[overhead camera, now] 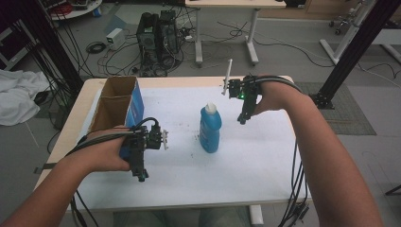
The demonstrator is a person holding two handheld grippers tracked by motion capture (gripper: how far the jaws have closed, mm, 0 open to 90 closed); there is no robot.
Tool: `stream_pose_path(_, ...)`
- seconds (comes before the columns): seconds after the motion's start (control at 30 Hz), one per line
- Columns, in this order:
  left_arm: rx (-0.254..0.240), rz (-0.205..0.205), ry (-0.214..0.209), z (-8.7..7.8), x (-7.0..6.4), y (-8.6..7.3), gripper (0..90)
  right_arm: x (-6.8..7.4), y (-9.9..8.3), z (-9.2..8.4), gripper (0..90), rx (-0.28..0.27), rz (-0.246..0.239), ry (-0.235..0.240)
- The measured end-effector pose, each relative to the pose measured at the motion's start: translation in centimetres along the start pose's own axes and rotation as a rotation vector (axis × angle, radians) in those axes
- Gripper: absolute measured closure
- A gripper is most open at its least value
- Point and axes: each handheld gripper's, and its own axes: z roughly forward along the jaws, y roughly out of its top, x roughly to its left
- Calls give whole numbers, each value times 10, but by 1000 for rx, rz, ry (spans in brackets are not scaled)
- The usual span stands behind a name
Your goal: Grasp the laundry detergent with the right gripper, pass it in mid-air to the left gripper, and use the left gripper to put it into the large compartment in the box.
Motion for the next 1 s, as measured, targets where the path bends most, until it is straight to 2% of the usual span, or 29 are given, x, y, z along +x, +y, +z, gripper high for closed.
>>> stream_pose_path(0.07, -1, 6, -7, -1, -1, 1, 35, 3, -4, -3, 119, -44, 17, 5)
stream_pose_path(0.1, -5, 6, -2, -1, -1, 1, 35, 5, -5, -4, 119, -68, 46, 7)
stream_pose_path(0.2, -6, 5, -6, -2, 0, 0, 35, 6, -10, -6, 119, -118, 64, 14)
stream_pose_path(0.27, -15, 2, 0, -2, 0, 0, 35, 8, -16, -4, 119, -188, 91, 26)
stream_pose_path(0.53, -15, 5, 5, -2, 2, -1, 35, 16, -38, -3, 119, -334, 172, 20)
stream_pose_path(0.57, -15, 5, 5, -2, 2, -1, 35, 16, -38, -3, 119, -334, 172, 20)
stream_pose_path(0.6, -19, 3, 13, -3, 2, -1, 35, 20, -45, -4, 119, -373, 218, 17)
stream_pose_path(0.67, -22, 6, 12, -2, 2, -1, 35, 20, -47, -4, 119, -390, 227, 12)
stream_pose_path(0.73, -27, 9, 20, -2, 3, -1, 35, 25, -53, -5, 119, -455, 269, -7)
stream_pose_path(0.77, -27, 9, 20, -2, 3, -1, 35, 25, -53, -5, 119, -455, 269, -7)
stream_pose_path(0.8, -29, 8, 18, -2, 3, -2, 35, 28, -56, -5, 119, -487, 290, -21)
stream_pose_path(1.0, -32, 3, 20, 0, 2, -4, 35, 35, -59, 0, 119, -512, 312, -28)
